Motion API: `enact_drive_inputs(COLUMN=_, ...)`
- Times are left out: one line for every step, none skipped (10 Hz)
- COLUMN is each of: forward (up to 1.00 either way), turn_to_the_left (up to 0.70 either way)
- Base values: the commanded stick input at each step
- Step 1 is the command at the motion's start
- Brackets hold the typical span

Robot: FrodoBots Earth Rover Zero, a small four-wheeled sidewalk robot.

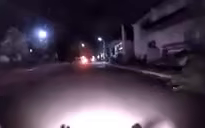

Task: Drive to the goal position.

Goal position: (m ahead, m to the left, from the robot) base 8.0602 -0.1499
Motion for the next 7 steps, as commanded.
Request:
enact_drive_inputs(forward=1.00, turn_to_the_left=0.00)
enact_drive_inputs(forward=1.00, turn_to_the_left=0.00)
enact_drive_inputs(forward=1.00, turn_to_the_left=0.00)
enact_drive_inputs(forward=1.00, turn_to_the_left=0.00)
enact_drive_inputs(forward=1.00, turn_to_the_left=0.00)
enact_drive_inputs(forward=1.00, turn_to_the_left=0.00)
enact_drive_inputs(forward=1.00, turn_to_the_left=0.00)
